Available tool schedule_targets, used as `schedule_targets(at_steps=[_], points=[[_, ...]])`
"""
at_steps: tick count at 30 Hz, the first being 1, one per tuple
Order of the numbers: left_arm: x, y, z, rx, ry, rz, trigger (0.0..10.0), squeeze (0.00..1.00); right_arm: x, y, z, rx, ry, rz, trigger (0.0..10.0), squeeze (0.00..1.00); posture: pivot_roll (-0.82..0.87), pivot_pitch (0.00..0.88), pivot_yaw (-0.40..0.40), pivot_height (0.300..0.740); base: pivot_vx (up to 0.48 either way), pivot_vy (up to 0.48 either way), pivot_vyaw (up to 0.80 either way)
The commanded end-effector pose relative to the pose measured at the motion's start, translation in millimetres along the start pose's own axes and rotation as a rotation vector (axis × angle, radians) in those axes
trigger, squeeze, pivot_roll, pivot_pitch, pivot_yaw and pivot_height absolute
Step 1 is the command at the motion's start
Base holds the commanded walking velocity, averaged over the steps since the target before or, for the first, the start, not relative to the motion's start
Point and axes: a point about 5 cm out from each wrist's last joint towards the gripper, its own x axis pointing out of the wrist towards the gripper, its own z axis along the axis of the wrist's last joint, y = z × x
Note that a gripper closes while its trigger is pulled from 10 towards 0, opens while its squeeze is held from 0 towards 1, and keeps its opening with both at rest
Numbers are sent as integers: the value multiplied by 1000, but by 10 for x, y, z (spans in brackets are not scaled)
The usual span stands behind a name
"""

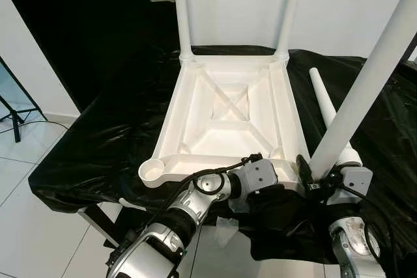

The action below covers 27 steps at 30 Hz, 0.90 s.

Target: Building children table

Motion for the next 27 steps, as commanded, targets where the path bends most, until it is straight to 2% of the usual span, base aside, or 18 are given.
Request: schedule_targets(at_steps=[1, 4, 5, 7, 9, 10, 11, 12, 14, 18, 20, 27], points=[[3, -237, -297, -79, 130, -76, 10000, 0, -9, 85, -98, 17, 55, 36, 10000, 1000, 66, 0, 24, 740, 0, 0, 0], [0, -237, -301, -79, 130, -73, 10000, 0, 2, 65, -62, -9, 40, 49, 10000, 1000, 73, 0, 15, 740, 0, 0, 0], [-6, -233, -309, -80, 133, -71, 10000, 0, 14, 59, -40, -27, 38, 103, 10000, 0, 76, 0, 18, 740, 0, 0, 0], [-21, -221, -322, -77, 141, -71, 10000, 0, 24, 83, -30, -33, 53, 226, 10000, 0, 79, 0, 25, 740, 0, 0, 0], [-21, -221, -322, -77, 141, -71, 10000, 0, 24, 83, -30, -33, 53, 226, 10000, 0, 79, 0, 25, 740, 0, 0, 0], [-24, -201, -315, -70, 144, -72, 10000, 0, 9, 101, -59, -63, 76, 348, 10000, 0, 85, 0, 29, 740, 0, 0, 0], [-20, -178, -300, -66, 143, -70, 10000, 0, 8, 82, -64, -97, 80, 398, 10000, 0, 87, 0, 27, 740, 0, 0, 0], [-20, -178, -300, -66, 143, -70, 10000, 0, 8, 82, -64, -97, 80, 398, 10000, 0, 87, 0, 27, 740, 0, 0, 0], [-15, -136, -277, -60, 143, -58, 10000, 0, 44, -2, -41, -153, 91, 464, 10000, 0, 93, 0, 22, 740, 0, 0, 0], [-20, -122, -278, -60, 145, -52, 10000, 0, 78, -62, -30, -180, 107, 490, 10000, 0, 94, 0, 25, 740, 0, 0, 0], [-32, -127, -296, -61, 148, -52, 10000, 0, 90, -143, -25, -226, 128, 529, 10000, 0, 87, 0, 30, 740, 0, 0, 0], [-35, -125, -304, -59, 154, -55, 10000, 0, 116, -257, 15, -268, 137, 567, 10000, 0, 83, 0, 32, 740, 0, 0, 0]])
